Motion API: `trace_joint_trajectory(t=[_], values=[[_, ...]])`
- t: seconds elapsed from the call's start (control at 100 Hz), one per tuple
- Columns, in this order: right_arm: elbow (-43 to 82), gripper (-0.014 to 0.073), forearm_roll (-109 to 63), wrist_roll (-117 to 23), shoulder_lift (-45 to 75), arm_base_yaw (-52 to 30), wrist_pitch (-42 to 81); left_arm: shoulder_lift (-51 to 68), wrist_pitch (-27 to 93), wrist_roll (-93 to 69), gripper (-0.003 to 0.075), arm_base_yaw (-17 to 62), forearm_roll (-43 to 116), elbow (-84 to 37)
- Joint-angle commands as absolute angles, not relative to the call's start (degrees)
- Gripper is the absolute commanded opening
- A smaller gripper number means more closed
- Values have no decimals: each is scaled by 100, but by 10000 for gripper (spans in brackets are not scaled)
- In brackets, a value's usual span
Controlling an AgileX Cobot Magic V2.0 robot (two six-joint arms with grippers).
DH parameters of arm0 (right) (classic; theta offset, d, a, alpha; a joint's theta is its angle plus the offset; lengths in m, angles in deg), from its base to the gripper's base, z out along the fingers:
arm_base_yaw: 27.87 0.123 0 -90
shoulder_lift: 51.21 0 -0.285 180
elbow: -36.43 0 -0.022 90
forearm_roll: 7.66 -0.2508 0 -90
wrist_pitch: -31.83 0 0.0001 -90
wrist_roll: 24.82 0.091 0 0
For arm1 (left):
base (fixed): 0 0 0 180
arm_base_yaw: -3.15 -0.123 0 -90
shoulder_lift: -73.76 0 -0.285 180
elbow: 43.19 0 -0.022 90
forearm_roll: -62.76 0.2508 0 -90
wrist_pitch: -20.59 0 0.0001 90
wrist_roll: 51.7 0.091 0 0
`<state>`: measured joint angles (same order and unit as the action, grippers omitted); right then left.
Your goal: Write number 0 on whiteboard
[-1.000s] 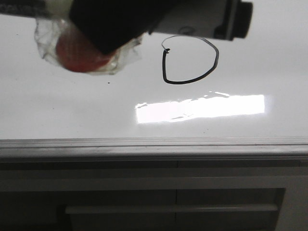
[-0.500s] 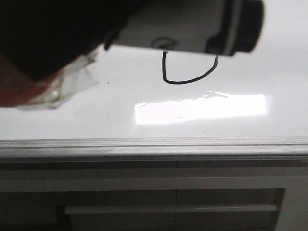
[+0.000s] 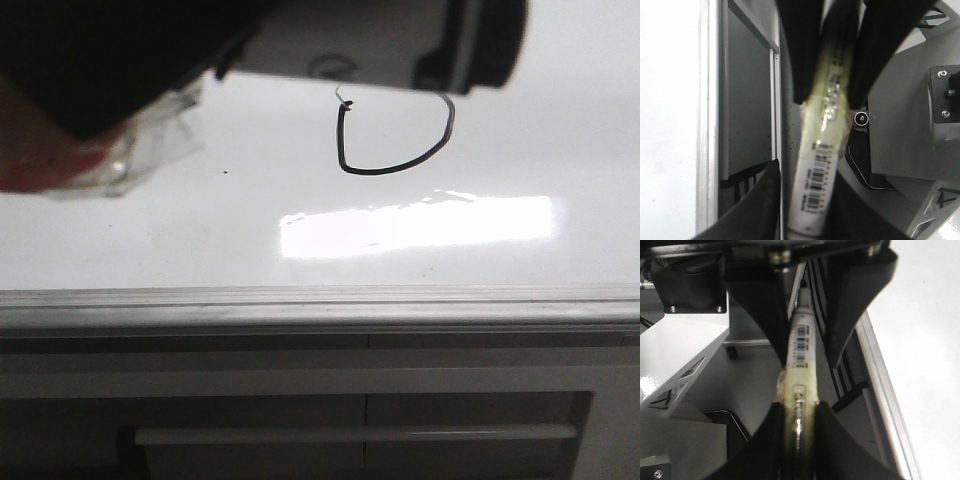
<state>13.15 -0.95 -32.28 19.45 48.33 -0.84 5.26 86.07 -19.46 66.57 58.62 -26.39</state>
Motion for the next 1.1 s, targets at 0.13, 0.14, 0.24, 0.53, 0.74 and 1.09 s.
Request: trace_joint_trajectory(t=[0.13, 0.14, 0.24, 0.53, 0.74, 1.09], values=[[1478, -61, -120, -3337, 1870, 4842, 354, 514, 8205, -1961, -20, 6701, 5874, -2842], [1478, -61, -120, -3337, 1870, 4842, 354, 504, 8205, -1961, -20, 6701, 5874, -2842], [1478, -58, -120, -3337, 1870, 4842, 396, 506, 8160, -1961, -20, 6701, 5874, -2842], [1556, 457, 162, -3337, 1793, 4829, 502, 506, 7807, -2112, -20, 6701, 5597, -2842], [2335, 496, 403, -3337, 1266, 4369, 434, 688, 6612, -3098, -20, 6689, 5746, -2557], [2427, -69, 590, -3326, -357, 2992, -665, 842, 4154, -6023, -20, 5622, 6570, -1543]])
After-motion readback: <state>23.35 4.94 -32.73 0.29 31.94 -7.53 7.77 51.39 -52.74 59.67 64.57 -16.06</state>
